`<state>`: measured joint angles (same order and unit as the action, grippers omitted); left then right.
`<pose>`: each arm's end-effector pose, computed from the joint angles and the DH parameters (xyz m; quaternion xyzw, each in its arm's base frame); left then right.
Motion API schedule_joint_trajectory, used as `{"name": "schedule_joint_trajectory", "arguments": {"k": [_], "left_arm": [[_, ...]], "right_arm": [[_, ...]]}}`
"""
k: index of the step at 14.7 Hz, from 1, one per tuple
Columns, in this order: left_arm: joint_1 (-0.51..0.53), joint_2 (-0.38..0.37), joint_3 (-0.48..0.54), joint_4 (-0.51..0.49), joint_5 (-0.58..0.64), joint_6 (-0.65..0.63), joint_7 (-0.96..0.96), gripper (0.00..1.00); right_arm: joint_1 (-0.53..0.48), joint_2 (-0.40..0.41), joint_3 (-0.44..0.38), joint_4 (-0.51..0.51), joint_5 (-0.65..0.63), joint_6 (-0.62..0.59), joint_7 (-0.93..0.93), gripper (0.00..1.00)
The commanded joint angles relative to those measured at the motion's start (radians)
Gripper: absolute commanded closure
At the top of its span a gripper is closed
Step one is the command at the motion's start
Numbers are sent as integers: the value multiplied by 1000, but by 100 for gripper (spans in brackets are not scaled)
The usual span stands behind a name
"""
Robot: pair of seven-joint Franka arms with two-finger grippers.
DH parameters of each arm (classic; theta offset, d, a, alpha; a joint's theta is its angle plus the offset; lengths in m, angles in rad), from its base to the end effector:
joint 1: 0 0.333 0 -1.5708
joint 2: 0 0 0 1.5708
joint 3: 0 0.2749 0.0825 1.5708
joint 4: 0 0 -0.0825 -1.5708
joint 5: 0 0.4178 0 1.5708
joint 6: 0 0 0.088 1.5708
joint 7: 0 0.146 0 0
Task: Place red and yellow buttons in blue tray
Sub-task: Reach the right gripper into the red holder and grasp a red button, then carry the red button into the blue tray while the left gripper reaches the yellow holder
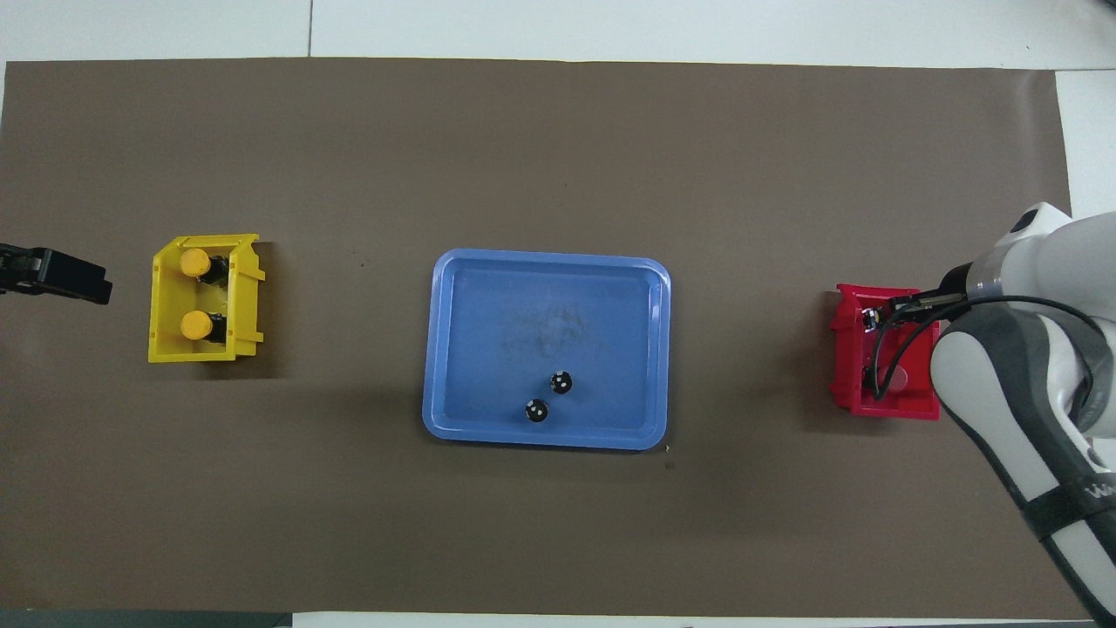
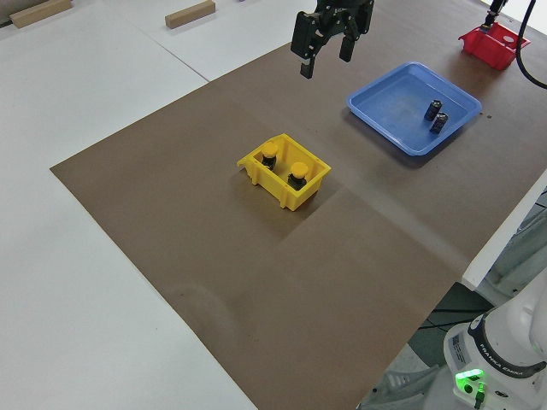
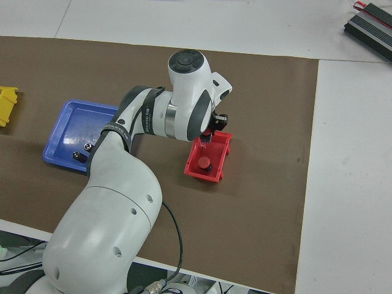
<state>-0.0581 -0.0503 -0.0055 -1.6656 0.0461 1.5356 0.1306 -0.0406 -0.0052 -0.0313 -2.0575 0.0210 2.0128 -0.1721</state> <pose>0.5650 -0.0291 0.5231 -0.9942 0.0969 0.0406 0.0218 0.5704 -0.0391 0.3386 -0.9987 -0.0454 0.0184 0.0118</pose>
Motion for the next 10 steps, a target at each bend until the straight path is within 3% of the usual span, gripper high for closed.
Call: {"name": "schedule_joint_trajectory", "arguments": {"k": [1,3,6,8,10], "left_arm": [[3,-34,2,-33,-15,-8,3,0],[3,-34,2,-33,-15,-12,3,0],[4,-34,4,-33,-15,-22,4,0],[7,-34,10,-31,-15,-23,0,0],[0,-34,10,-33,-14,-19,3,0]], "right_arm": [[60,66,30,210,7,-178,90,85],[167,126,33,340,2,-241,256,86],[361,174,33,433,1,-244,552,88],[470,230,33,456,1,-203,731,88],[534,254,34,426,1,-129,799,88]]}}
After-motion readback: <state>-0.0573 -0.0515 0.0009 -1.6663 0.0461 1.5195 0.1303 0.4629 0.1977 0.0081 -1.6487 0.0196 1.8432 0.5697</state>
